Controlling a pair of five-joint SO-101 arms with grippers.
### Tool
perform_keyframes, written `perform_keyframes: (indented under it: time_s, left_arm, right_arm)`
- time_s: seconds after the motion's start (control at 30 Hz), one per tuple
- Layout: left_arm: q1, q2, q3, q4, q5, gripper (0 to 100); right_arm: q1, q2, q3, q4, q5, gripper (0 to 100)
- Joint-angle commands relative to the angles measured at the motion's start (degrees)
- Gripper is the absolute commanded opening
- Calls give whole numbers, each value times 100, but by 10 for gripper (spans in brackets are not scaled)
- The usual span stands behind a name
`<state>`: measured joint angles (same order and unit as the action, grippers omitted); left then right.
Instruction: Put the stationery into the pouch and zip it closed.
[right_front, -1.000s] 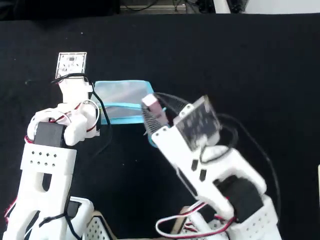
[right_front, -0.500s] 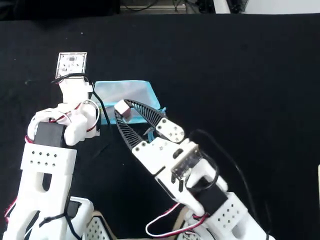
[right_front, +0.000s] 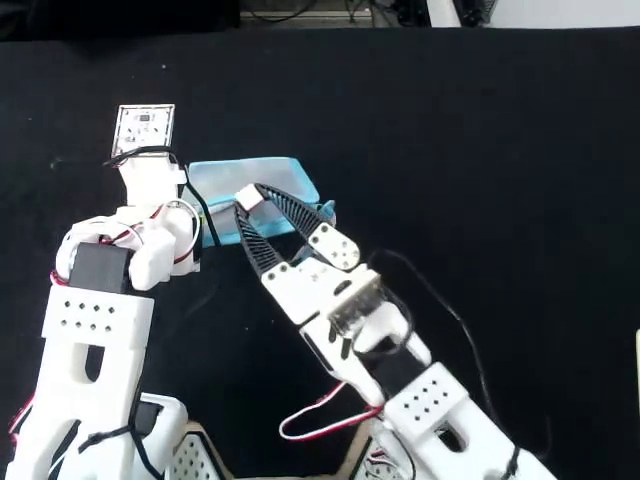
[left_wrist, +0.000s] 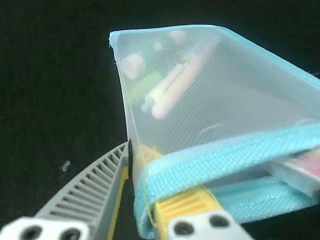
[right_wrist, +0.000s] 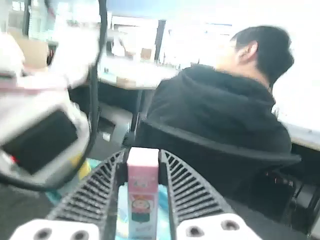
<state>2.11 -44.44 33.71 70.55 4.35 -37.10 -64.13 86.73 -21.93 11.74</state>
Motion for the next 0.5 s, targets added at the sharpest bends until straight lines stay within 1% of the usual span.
perform_keyframes:
  time_s: [0.0, 0.13, 0.2, 0.27, 0.33, 0.4, 0.47]
  left_arm:
    - [4, 0, -4, -88, 44, 30]
    - [4, 0, -4, -88, 44, 30]
    - [4, 0, -4, -88, 44, 30]
    - [4, 0, -4, -88, 44, 30]
    - [4, 0, -4, -88, 44, 30]
    - [4, 0, -4, -88, 44, 30]
    - [4, 0, -4, -88, 44, 30]
  right_arm:
    - [70, 101, 31, -114, -18, 11]
    - [18, -198, 259, 167, 18, 11]
    - [26, -426, 251, 651, 18, 11]
    - [26, -690, 75, 1459, -26, 13]
    - [26, -945, -295, 2505, -26, 21]
    - [35, -1165, -769, 3569, -26, 73]
    - [26, -1358, -1200, 4484, -26, 151]
